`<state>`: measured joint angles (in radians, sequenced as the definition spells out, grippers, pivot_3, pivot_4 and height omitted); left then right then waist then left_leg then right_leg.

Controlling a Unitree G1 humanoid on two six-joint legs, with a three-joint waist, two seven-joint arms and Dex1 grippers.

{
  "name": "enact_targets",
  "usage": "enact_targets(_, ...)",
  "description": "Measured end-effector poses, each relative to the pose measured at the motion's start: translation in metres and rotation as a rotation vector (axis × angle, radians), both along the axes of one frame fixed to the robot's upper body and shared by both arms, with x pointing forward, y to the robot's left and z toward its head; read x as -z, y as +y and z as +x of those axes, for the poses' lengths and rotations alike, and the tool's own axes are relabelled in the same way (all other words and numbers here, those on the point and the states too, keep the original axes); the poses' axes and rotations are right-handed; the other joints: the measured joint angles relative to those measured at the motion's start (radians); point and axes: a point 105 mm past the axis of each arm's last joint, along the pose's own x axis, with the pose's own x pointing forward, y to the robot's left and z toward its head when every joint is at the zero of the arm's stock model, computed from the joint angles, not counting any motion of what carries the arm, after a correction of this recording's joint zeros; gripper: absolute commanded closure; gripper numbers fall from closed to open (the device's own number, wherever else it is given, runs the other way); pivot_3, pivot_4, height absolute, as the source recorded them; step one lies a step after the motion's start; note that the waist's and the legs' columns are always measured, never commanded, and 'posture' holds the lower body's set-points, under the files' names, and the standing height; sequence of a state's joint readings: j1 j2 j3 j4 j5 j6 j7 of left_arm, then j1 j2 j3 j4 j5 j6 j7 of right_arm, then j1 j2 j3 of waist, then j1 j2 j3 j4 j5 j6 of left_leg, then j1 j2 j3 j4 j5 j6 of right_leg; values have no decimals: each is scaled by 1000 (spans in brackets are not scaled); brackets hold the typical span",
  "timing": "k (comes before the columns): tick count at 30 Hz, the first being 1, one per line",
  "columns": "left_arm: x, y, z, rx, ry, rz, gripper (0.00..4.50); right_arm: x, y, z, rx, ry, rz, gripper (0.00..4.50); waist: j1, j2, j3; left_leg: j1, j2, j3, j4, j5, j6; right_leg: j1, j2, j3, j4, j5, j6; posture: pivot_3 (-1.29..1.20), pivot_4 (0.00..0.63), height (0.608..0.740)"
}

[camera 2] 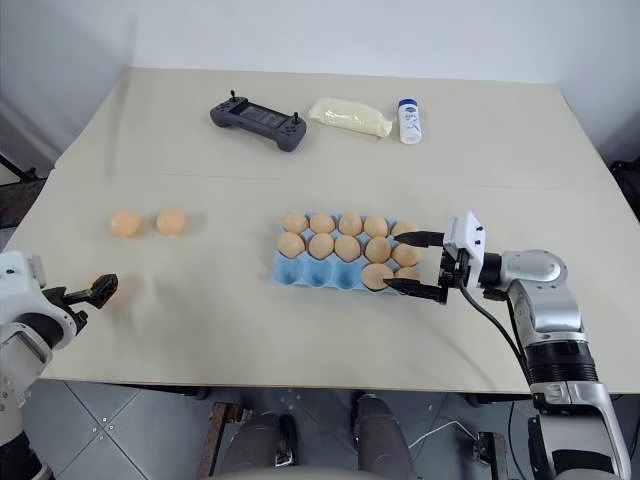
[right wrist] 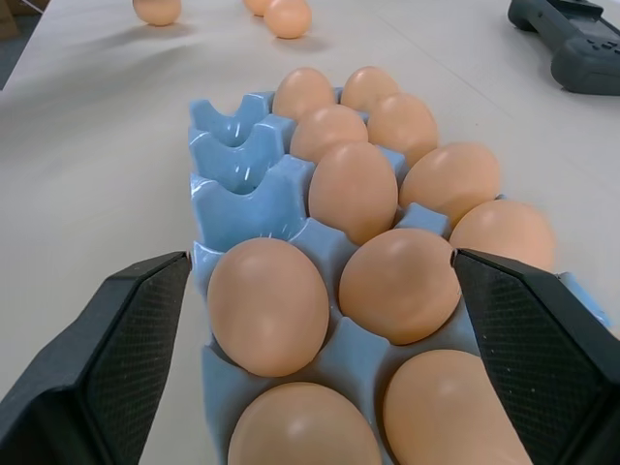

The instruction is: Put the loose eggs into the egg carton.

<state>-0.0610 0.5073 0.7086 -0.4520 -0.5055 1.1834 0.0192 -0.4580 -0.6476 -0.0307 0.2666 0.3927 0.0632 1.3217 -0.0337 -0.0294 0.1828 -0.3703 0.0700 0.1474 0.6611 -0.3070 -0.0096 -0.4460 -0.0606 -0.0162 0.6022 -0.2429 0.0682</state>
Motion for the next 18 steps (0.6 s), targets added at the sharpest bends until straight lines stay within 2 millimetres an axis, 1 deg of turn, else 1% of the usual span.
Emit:
enact_targets(3,8,2,4,10,35,2,21,0,1,-1,3,-1,-3,0,0,0,0,0,0,0,0,0,0,0,0,0,0,0,0,0,150,740)
enact_targets(5,12,-1,9,36,50,4,21,-2,2,-1,3,-9,-5,0,1,0,0,0,1,0,0,0,0,0,-1,0,0,0,-1,0,150,740)
enact_targets(8,16,-4,15,52,57,2,639,-2,2,-1,10,-5,-4,0,2,0,0,-1,3,0,0,0,0,0,-1,0,-1,0,-1,0,150,740)
enact_targets(14,11,-10,22,88,31,14,2565,-3,3,-2,11,-10,-6,0,2,0,0,-1,4,1,-1,-1,-1,0,-1,-3,-1,0,0,0,150,740)
enact_targets(15,10,-11,23,101,28,19,2717,-3,3,-3,12,-9,-7,0,3,0,0,-1,4,1,-1,-1,-1,0,-1,-3,-1,0,0,0,150,740)
enact_targets(17,5,-15,27,129,10,32,2820,-3,3,-2,15,-8,-7,0,3,0,0,-1,4,0,-1,-1,-1,0,-1,-3,-1,0,0,0,150,740)
enact_targets(18,-4,-19,32,154,-35,40,2842,-3,3,-2,19,-9,-7,0,3,0,0,-1,4,0,-1,-1,-1,0,-1,-3,-1,0,0,0,150,740)
